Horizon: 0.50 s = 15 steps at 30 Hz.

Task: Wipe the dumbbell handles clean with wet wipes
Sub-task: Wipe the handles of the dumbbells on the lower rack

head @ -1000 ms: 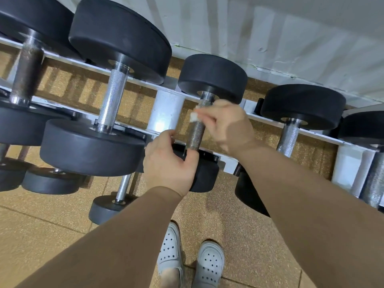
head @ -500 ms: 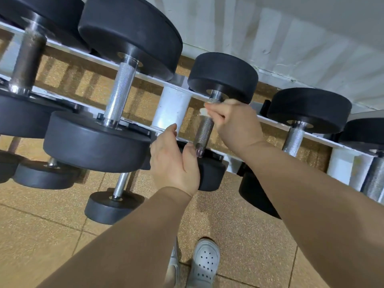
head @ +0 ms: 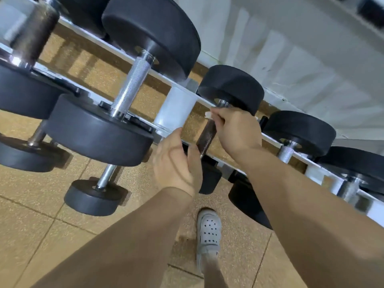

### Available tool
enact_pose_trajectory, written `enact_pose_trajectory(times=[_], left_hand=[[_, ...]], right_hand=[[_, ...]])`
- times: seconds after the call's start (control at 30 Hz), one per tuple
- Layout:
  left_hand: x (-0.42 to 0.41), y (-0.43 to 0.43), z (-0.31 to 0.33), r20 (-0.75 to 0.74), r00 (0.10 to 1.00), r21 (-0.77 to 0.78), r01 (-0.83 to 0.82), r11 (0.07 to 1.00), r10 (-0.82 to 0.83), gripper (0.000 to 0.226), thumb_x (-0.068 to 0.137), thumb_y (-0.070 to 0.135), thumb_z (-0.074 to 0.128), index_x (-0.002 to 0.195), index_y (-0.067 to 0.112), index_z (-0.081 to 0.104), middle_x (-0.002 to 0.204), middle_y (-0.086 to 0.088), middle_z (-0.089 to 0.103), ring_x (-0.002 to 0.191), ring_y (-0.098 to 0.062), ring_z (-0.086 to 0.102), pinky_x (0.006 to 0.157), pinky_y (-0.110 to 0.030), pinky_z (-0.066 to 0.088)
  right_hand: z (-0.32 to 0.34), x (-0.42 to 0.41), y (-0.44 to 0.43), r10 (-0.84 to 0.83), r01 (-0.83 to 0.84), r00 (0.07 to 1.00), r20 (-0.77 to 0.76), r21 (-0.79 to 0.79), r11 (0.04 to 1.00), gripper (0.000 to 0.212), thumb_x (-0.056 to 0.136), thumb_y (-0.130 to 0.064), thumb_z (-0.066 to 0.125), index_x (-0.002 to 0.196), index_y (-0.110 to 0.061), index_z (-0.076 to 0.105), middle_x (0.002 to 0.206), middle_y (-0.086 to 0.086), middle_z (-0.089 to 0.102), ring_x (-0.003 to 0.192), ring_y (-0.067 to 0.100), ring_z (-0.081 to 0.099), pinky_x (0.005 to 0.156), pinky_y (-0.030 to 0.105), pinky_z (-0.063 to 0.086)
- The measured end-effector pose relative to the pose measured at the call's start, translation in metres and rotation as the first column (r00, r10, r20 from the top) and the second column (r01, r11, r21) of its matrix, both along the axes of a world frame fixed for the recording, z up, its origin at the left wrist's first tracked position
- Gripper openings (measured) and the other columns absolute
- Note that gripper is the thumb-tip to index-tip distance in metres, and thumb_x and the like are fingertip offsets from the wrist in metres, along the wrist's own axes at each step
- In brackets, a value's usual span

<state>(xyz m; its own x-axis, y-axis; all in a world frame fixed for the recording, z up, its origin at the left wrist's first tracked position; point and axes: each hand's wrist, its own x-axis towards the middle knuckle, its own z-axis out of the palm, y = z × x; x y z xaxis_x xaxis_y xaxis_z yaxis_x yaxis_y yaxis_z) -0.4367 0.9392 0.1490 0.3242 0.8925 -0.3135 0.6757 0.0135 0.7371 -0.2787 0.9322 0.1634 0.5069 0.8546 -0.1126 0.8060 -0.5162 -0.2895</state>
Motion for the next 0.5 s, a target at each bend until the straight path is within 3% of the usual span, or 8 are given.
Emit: enact_pose_trajectory(times=[0.07, 0.13, 0.23, 0.3, 0.4, 0.5], left_hand=[[-0.002, -0.002, 0.000, 0.043, 0.999, -0.006, -0.024, 1.000, 0.024, 0.069, 0.090, 0.049, 0.027, 0.147, 0.016, 0.046, 0.140, -0.008, 0.055, 0.132, -0.021, 0.041, 0.107, -0.034, 0.033], [-0.002, -0.003, -0.003, 0.053, 0.998, 0.019, -0.046, 0.999, 0.045, 0.065, 0.092, 0.048, 0.029, 0.142, 0.013, 0.051, 0.134, -0.010, 0.058, 0.127, -0.023, 0.044, 0.100, -0.030, 0.033], [-0.002, -0.003, -0.004, 0.073, 0.996, 0.061, -0.047, 0.997, 0.042, 0.057, 0.095, 0.044, 0.032, 0.126, 0.007, 0.061, 0.115, -0.011, 0.065, 0.114, -0.031, 0.054, 0.094, -0.041, 0.046], [-0.001, -0.001, -0.001, 0.079, 0.996, 0.037, -0.039, 0.999, 0.036, 0.056, 0.095, 0.044, 0.032, 0.126, 0.009, 0.062, 0.116, -0.009, 0.064, 0.114, -0.029, 0.053, 0.092, -0.042, 0.046], [-0.004, -0.001, 0.001, 0.055, 0.998, -0.050, -0.030, 0.998, 0.032, 0.052, 0.096, 0.043, 0.034, 0.132, 0.016, 0.060, 0.124, -0.004, 0.062, 0.119, -0.026, 0.053, 0.095, -0.042, 0.043], [-0.013, -0.006, -0.002, 0.108, 0.994, -0.065, -0.029, 0.997, 0.036, 0.046, 0.094, 0.037, 0.043, 0.132, 0.016, 0.060, 0.125, -0.003, 0.063, 0.120, -0.024, 0.054, 0.101, -0.042, 0.044]], right_hand=[[0.000, -0.006, -0.009, 0.023, -0.024, 0.997, -0.080, -0.006, 1.000, 0.026, 0.101, -0.029, 0.053, 0.121, -0.029, 0.070, 0.110, 0.001, 0.074, 0.096, 0.022, 0.069, 0.080, 0.037, 0.056], [0.000, -0.015, -0.022, 0.174, -0.179, 0.972, -0.156, -0.015, 0.984, 0.024, 0.099, -0.027, 0.056, 0.117, -0.030, 0.072, 0.105, -0.001, 0.074, 0.093, 0.021, 0.068, 0.078, 0.039, 0.056], [0.004, -0.019, -0.033, 0.391, -0.414, 0.900, -0.190, -0.094, 0.906, 0.027, 0.099, -0.026, 0.054, 0.119, -0.033, 0.071, 0.100, -0.005, 0.074, 0.091, 0.019, 0.067, 0.074, 0.037, 0.053], [0.002, -0.009, -0.022, 0.385, -0.396, 0.917, -0.108, -0.117, 0.911, 0.027, 0.099, -0.027, 0.053, 0.119, -0.031, 0.071, 0.103, -0.001, 0.074, 0.094, 0.023, 0.068, 0.076, 0.039, 0.055], [0.003, 0.010, 0.002, 0.180, -0.178, 0.983, 0.034, -0.065, 0.982, 0.025, 0.099, -0.027, 0.056, 0.118, -0.027, 0.073, 0.102, 0.006, 0.074, 0.091, 0.030, 0.069, 0.075, 0.040, 0.057], [0.003, 0.010, 0.006, 0.128, -0.125, 0.991, 0.050, -0.056, 0.991, 0.025, 0.100, -0.026, 0.055, 0.117, -0.023, 0.073, 0.105, 0.005, 0.075, 0.096, 0.029, 0.068, 0.079, 0.040, 0.056]])
